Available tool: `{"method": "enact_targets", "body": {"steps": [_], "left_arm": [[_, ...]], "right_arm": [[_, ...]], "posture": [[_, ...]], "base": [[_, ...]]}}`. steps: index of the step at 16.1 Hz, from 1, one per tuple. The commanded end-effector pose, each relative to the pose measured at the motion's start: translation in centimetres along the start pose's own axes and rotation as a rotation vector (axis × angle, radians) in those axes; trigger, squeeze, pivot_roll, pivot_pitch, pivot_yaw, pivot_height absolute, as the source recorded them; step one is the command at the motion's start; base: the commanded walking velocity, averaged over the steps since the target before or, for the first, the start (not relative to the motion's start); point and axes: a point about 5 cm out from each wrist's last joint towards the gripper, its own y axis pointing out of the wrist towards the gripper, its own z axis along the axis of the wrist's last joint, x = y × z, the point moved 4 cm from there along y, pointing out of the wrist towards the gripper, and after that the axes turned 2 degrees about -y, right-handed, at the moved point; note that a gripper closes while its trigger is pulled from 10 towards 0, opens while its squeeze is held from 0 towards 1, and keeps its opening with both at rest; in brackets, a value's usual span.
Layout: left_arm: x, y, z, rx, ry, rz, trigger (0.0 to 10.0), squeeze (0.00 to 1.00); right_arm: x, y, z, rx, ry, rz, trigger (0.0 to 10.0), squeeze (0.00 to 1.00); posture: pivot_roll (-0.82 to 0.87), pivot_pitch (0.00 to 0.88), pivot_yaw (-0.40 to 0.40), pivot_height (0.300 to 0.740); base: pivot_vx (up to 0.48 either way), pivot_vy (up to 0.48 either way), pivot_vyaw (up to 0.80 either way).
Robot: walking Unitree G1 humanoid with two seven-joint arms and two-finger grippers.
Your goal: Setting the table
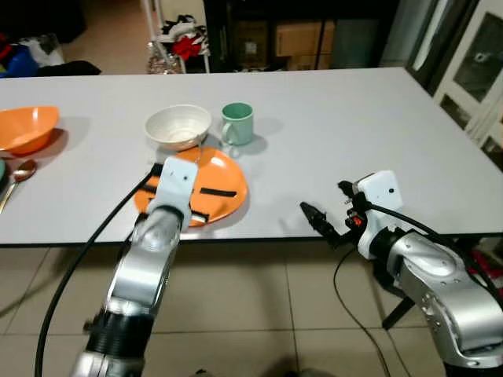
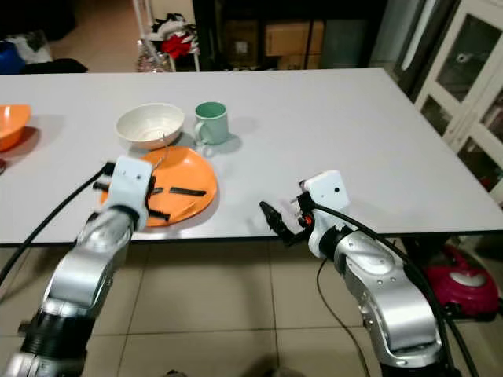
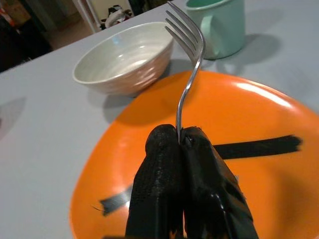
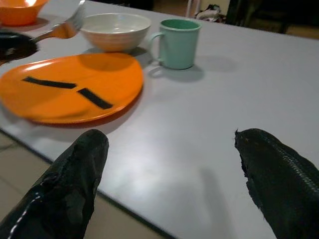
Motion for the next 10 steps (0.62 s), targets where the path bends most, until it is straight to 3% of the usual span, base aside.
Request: {"method": "enact_targets", "body": {"steps": [1, 4, 6, 10], "left_arm": [[-0.4, 0.4, -0.2, -0.021, 0.042, 0.027, 10.0, 0.00], [-0.9, 1.3, -0.8, -0.055, 0.142, 0.043, 10.0, 0.00], [-1.7, 2.3, -2.0, -0.139, 0.250, 0.054, 10.0, 0.00], [-2.5, 2.8, -2.6, -0.196, 0.324, 0.060, 10.0, 0.00]], "right_arm": [[-0.9, -0.1, 0.8, 0.024, -0.009, 0.061, 10.0, 0.00], [-1.9, -0.2, 1.0, 0.032, 0.039, 0.130, 10.0, 0.00], [-3.0, -0.2, 1.1, 0.018, 0.057, 0.217, 10.0, 0.00], [-4.0, -0.6, 1.0, -0.007, 0.036, 0.297, 10.0, 0.00]], "posture": [[-0.16, 0.025, 0.044, 0.740], [-0.15, 0.038, 0.039, 0.740], [-0.15, 0.046, 0.043, 0.740], [-0.15, 0.058, 0.043, 0.740]], "base": [[0.000, 0.000, 0.00], [0.000, 0.000, 0.00], [0.000, 0.000, 0.00], [0.000, 0.000, 0.00]]}}
